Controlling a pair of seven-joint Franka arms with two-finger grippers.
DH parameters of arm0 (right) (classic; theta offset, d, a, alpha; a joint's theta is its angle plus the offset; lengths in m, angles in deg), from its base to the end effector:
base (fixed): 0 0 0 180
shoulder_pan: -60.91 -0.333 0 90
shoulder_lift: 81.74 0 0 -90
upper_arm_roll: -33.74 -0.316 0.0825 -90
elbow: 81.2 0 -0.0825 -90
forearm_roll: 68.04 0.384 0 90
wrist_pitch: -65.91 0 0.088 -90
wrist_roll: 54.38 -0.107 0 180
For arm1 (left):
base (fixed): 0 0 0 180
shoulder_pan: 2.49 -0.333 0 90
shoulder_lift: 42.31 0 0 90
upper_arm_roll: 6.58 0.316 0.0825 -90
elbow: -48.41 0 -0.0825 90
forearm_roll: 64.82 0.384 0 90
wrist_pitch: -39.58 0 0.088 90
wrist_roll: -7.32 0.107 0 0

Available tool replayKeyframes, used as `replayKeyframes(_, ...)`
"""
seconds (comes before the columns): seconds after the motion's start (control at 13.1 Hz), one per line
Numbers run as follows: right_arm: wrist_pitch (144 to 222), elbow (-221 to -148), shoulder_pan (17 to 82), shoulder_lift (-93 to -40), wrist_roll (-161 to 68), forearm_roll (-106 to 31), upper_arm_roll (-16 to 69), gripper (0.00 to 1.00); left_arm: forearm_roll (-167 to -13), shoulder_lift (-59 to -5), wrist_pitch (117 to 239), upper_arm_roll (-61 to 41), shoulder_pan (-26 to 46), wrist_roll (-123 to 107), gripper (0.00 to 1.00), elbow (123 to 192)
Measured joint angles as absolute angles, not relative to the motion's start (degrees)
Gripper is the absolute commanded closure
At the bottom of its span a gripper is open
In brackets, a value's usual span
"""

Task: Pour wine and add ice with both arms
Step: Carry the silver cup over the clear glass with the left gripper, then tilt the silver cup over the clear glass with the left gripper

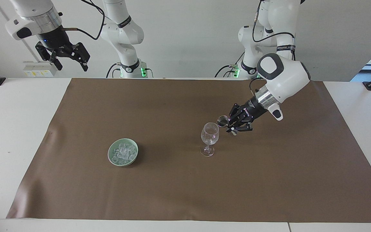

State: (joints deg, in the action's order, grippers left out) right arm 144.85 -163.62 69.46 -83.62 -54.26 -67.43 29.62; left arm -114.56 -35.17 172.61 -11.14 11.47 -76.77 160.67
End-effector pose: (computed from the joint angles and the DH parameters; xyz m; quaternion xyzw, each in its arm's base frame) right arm 0.5209 -0.0382 0.6866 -0.9992 0.0367 0.0138 0.0046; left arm 0.5745 -0.2055 0.4424 0.6209 0.6964 -0.2016 0.2982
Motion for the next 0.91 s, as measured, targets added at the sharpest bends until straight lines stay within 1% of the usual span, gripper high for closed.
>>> replayKeyframes(0.91, 144.9, -163.6, 69.5, -83.6, -54.3, -67.4, 29.6, 0.0, -104.4, -35.4, 173.5, -11.3, 13.6, -84.2, 1.0, 159.0)
